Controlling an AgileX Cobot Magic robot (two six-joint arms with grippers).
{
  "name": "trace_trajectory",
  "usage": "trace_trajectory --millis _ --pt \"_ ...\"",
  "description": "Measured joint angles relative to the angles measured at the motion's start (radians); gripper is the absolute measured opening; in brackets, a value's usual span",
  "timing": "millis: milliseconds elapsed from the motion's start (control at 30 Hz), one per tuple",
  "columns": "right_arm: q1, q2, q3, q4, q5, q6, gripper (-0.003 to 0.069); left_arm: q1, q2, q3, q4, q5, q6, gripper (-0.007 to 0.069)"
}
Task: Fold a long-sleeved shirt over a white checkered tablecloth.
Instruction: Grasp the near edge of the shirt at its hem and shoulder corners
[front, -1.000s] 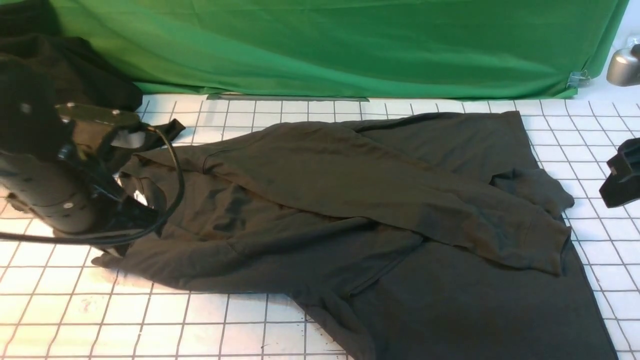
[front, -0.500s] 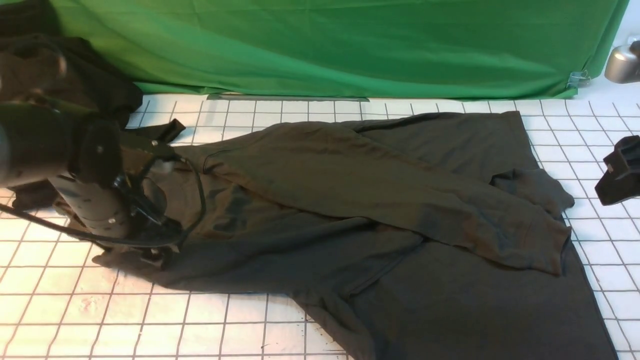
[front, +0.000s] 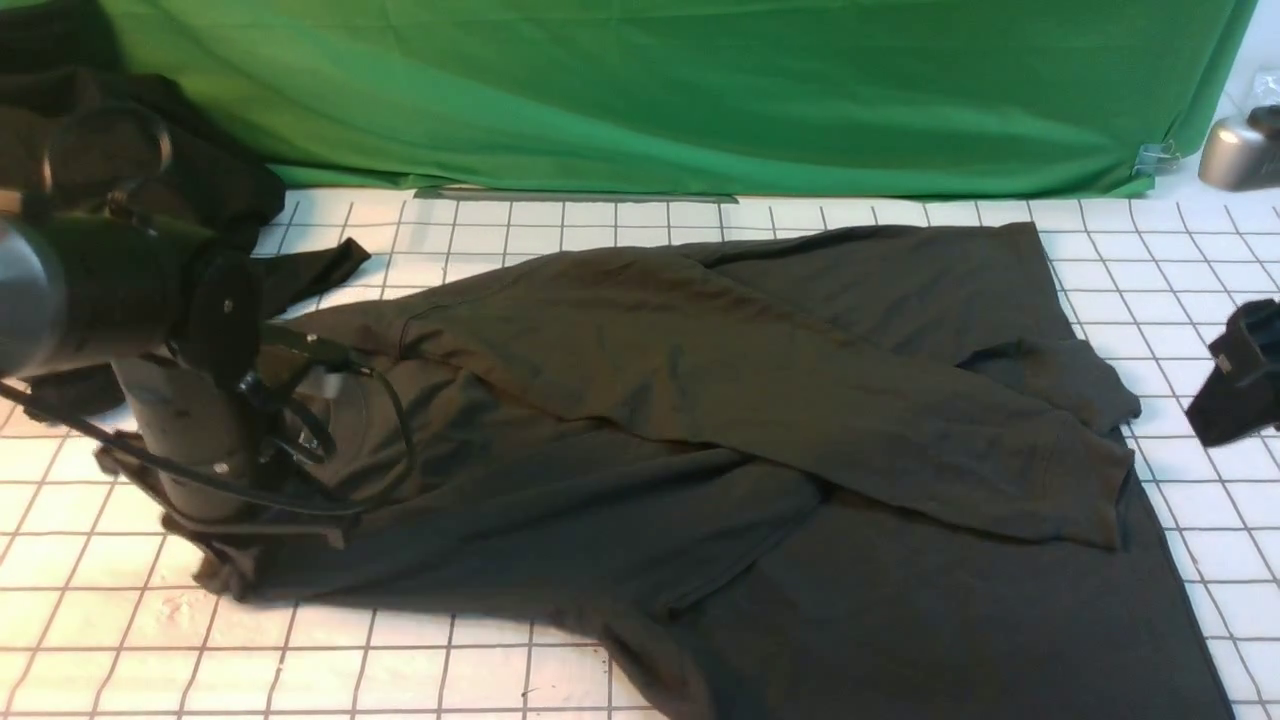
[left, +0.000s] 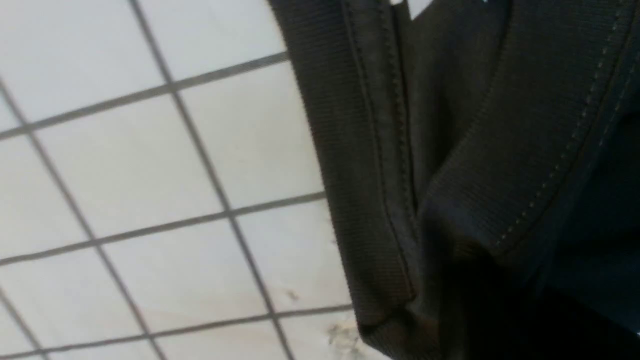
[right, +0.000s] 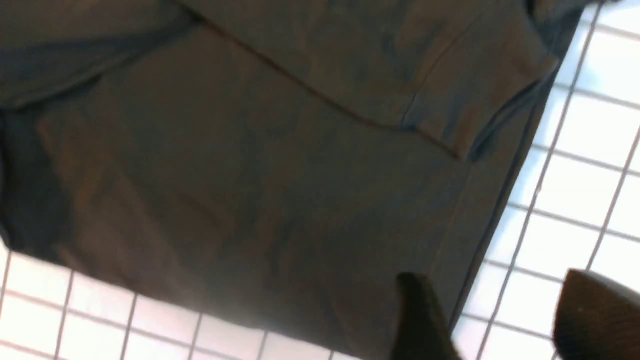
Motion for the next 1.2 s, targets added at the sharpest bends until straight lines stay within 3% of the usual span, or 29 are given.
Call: trace_trajectory --millis 167,333,433,533,633,767,1100,1200 --pt "0.037 0.000 0.015 -0.007 0.005 -0.039 0.0223 0.000 -0.106 -0.033 0.009 0.086 0.031 0.0050" --pt "0.154 0.000 0.108 -0.039 0.005 -0.074 0.0211 0.000 -0.156 -0.033 0.007 0.133 0.049 0.0050" --pt "0.240 0.000 0.224 -0.127 -0.009 -0.021 0.0260 0.000 -0.158 -0.028 0.004 0.177 0.055 0.0050" --pt "0.260 0.000 0.321 -0.185 -0.055 0.044 0.0357 0.000 -0.158 0.000 0.005 0.176 0.055 0.0050" --pt "0.261 -0.002 0.425 -0.226 -0.128 0.097 0.0472 0.000 -0.158 0.024 0.011 0.164 0.055 0.0050" --pt "0.242 0.004 0.529 -0.247 -0.253 0.164 0.0552 0.000 -0.158 0.028 0.013 0.144 0.055 0.0050" --pt "0.055 0.141 0.603 -0.252 -0.371 0.225 0.0568 0.000 -0.158 0.028 0.022 0.100 0.049 0.0050" --pt "0.047 0.154 0.598 -0.228 -0.367 0.206 0.0528 0.000 -0.158 0.028 0.021 0.094 0.049 0.0050"
